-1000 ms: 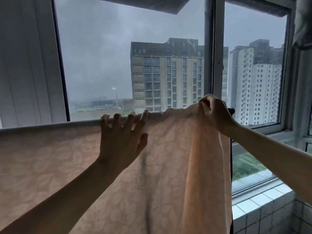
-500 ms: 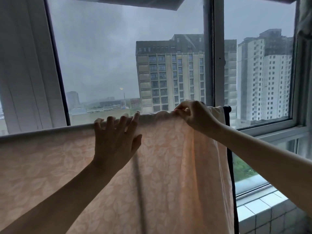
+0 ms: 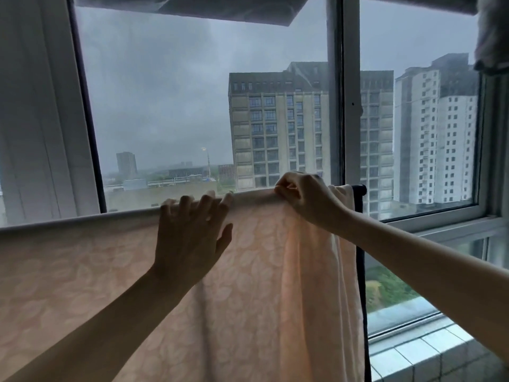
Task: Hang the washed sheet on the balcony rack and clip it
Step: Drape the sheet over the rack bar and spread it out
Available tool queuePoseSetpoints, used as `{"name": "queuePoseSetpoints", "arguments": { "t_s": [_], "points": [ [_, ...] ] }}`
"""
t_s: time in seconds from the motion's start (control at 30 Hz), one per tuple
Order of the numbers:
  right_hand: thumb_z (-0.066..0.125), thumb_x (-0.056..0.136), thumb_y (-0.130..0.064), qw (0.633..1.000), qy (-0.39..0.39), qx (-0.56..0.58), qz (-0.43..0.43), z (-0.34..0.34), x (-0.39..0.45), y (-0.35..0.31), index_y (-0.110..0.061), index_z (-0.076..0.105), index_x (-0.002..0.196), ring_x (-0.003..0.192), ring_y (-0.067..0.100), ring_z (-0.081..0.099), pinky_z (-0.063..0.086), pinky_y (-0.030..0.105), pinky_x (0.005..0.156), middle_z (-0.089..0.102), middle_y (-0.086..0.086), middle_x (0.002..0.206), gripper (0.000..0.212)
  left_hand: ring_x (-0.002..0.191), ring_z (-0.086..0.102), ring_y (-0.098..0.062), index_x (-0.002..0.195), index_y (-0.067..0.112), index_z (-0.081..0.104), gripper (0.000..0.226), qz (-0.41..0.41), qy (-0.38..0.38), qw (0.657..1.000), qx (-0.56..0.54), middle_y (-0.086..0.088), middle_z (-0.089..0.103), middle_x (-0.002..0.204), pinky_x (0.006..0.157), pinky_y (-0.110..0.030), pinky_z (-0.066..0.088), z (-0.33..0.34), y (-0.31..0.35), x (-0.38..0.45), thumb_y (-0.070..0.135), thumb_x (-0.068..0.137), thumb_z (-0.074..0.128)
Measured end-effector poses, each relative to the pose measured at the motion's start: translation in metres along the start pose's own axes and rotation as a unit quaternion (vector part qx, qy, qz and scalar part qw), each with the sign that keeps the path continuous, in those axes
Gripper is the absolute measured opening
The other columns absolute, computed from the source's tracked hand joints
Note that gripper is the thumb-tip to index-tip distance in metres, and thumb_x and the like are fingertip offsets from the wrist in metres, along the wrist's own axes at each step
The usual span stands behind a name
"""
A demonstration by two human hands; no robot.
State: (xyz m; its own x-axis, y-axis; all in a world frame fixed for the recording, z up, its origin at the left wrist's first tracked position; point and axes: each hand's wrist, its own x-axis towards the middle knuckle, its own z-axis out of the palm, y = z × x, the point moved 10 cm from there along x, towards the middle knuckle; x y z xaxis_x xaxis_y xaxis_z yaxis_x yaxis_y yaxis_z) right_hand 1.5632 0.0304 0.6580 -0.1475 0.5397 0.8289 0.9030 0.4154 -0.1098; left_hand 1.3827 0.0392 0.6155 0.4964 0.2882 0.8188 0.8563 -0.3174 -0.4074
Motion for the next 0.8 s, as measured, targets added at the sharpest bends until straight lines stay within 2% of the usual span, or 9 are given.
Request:
{"name": "queuePoseSetpoints", "arguments": {
  "t_s": [0.13,0.3,0.5,0.57,0.63,0.8],
  "points": [
    [0.061,0.092,-0.014,1.0,-0.005,0.014,-0.026,-0.004,-0.004,-0.005,-0.01,0.066,0.1,0.084,0.008,0.063,0.053,0.021,0.083,0.068,0.0,0.095,0.011,0.103,0.053,-0.036,0.131,0.016,0.051,0.048,0.009,0.012,1.0,-0.002,-0.009,0.056,0.126,0.087,-0.049,0.038,-0.003,0.026,0.011,0.045,0.093,0.039],
    [0.059,0.091,-0.008,0.998,-0.036,0.029,-0.036,-0.012,-0.011,-0.003,-0.011,0.067,0.104,0.086,0.004,0.063,0.049,0.01,0.082,0.066,-0.004,0.098,0.015,0.111,0.051,-0.039,0.134,0.017,0.05,0.052,0.005,0.019,1.0,-0.016,-0.009,0.058,0.124,0.097,-0.058,0.033,-0.002,0.047,0.016,0.046,0.091,0.046],
    [0.059,0.092,-0.011,0.999,-0.033,0.012,0.029,-0.032,-0.02,0.032,-0.009,0.065,0.112,0.093,0.004,0.06,0.042,0.004,0.078,0.067,0.001,0.109,0.021,0.107,0.053,-0.038,0.135,0.017,0.049,0.054,0.009,0.025,1.0,-0.016,-0.01,0.058,0.124,0.1,-0.062,0.03,0.004,0.058,0.022,0.048,0.091,0.044],
    [0.057,0.094,-0.017,0.997,-0.048,0.001,0.059,-0.035,-0.023,0.049,-0.009,0.066,0.113,0.092,0.008,0.063,0.043,0.008,0.077,0.069,0.002,0.106,0.022,0.106,0.053,-0.038,0.135,0.016,0.049,0.054,0.014,0.024,0.999,-0.016,-0.011,0.058,0.124,0.099,-0.06,0.032,0.004,0.062,0.023,0.047,0.091,0.044],
    [0.058,0.094,-0.023,0.995,-0.065,0.005,0.076,-0.033,-0.024,0.058,-0.011,0.068,0.11,0.089,0.011,0.066,0.05,0.017,0.077,0.071,0.001,0.099,0.022,0.105,0.054,-0.038,0.135,0.017,0.048,0.053,0.017,0.029,0.999,-0.016,-0.011,0.058,0.125,0.098,-0.058,0.033,0.003,0.066,0.025,0.047,0.091,0.045],
    [0.064,0.09,-0.016,0.997,-0.055,0.026,0.054,-0.032,-0.016,0.05,-0.009,0.071,0.104,0.091,0.01,0.065,0.05,0.022,0.09,0.072,0.002,0.1,0.017,0.098,0.056,-0.037,0.131,0.015,0.051,0.051,0.026,0.045,0.998,-0.04,-0.011,0.06,0.123,0.09,-0.052,0.039,-0.001,0.079,0.032,0.045,0.089,0.051]
  ]
}}
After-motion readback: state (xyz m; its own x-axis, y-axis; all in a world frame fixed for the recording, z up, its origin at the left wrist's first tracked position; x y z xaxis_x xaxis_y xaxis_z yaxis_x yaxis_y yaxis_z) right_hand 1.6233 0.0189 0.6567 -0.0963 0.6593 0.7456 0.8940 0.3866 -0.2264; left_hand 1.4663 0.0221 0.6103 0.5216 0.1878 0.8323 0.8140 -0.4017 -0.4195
